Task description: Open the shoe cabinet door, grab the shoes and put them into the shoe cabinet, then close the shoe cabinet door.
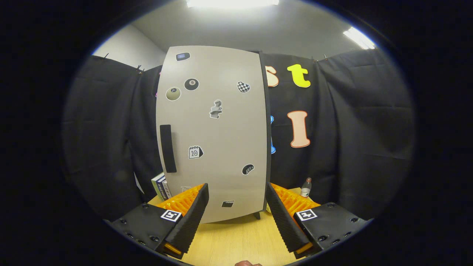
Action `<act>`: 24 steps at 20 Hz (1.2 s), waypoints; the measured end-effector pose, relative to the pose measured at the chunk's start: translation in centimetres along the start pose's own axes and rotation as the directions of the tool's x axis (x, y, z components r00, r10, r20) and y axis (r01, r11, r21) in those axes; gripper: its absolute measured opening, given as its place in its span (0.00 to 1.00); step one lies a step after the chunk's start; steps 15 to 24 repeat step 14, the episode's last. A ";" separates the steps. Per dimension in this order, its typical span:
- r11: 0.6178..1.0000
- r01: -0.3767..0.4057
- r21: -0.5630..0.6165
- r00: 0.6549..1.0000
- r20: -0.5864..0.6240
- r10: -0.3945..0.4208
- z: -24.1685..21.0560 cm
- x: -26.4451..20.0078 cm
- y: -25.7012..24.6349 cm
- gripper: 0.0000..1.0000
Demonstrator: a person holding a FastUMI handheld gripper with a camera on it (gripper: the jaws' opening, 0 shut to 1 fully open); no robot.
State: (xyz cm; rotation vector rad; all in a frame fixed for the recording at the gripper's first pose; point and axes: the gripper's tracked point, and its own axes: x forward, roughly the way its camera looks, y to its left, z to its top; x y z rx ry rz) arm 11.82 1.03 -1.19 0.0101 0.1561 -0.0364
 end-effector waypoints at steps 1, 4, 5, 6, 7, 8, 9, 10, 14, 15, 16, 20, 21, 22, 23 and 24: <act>1.000 0.003 -0.011 1.000 0.001 -0.003 0.0 0.0 0.2 0.97; 0.999 0.000 -0.034 1.000 -0.002 0.000 -0.3 0.0 1.3 0.97; 0.999 -0.002 -0.036 1.000 -0.005 0.002 -0.5 0.0 1.7 0.97; 0.999 -0.002 -0.038 1.000 -0.005 0.002 -0.6 0.0 2.0 0.97; 0.999 -0.001 -0.040 1.000 -0.009 0.001 -0.6 0.2 2.2 0.97; 0.999 -0.004 -0.044 1.000 -0.014 0.003 -0.9 0.3 2.5 0.97; 0.999 -0.009 -0.048 1.000 -0.021 0.008 -1.1 0.5 2.9 0.97; 0.998 -0.015 -0.054 1.000 -0.024 0.013 -1.2 0.7 3.2 0.97; 0.997 -0.041 -0.066 0.999 -0.034 0.039 -1.3 1.3 3.9 0.97; 0.997 -0.041 -0.066 0.999 -0.034 0.039 -1.3 1.3 3.9 0.97; 0.997 -0.041 -0.066 0.999 -0.034 0.039 -1.3 1.3 3.9 0.97; 0.997 -0.041 -0.066 0.999 -0.034 0.039 -1.3 1.3 3.9 0.97; 0.997 -0.041 -0.066 0.999 -0.034 0.039 -1.3 1.3 3.9 0.97; 0.997 -0.041 -0.066 0.999 -0.034 0.039 -1.3 1.3 3.9 0.97; 0.997 -0.041 -0.066 0.999 -0.034 0.039 -1.3 1.3 3.9 0.97; 0.997 -0.041 -0.066 0.999 -0.034 0.039 -1.3 1.3 3.9 0.97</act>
